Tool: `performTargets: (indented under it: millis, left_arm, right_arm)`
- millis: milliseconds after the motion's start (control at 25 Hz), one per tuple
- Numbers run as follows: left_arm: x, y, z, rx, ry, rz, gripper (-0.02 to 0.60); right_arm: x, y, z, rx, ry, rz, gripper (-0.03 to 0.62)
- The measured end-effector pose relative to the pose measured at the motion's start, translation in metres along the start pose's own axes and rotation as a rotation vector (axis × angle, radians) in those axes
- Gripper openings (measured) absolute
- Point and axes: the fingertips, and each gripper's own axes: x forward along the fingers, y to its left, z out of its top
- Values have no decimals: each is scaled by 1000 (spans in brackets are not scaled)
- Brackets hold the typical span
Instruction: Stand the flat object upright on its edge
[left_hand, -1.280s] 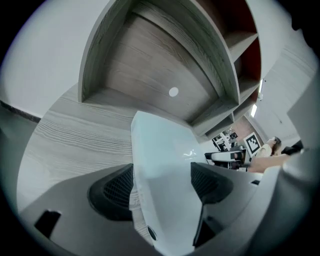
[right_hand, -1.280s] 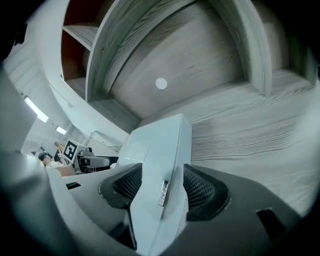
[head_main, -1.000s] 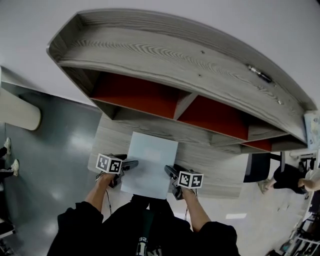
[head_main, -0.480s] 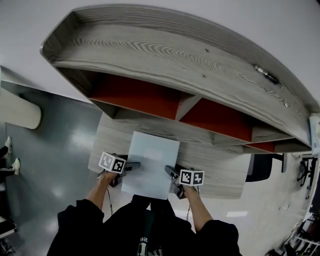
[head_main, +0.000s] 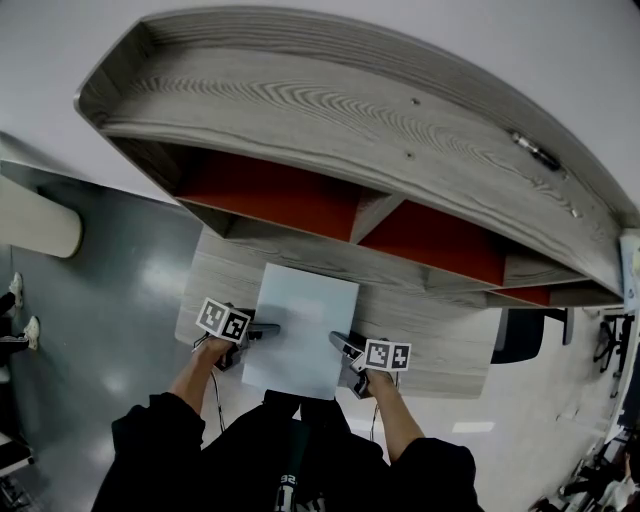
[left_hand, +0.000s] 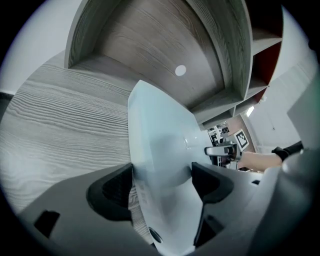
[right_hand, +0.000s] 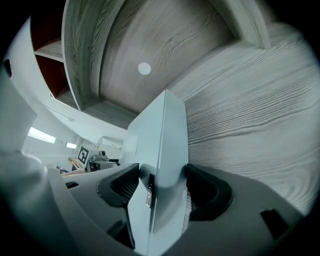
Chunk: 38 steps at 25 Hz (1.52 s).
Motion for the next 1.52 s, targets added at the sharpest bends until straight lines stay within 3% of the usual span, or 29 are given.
performTargets:
  millis: [280,920,1520]
  left_arm:
    - [3,2,0,-15,6,-17,362]
    - [1,-5,-2,-5,29,-14,364]
    - [-10,-31,27,67,-15,-12,362]
  right_arm:
    - [0,-1,0,23,-19,8,264]
    - [-6,4,0,4,47,-52,264]
    - [-33,20,23,-33,2,-52,264]
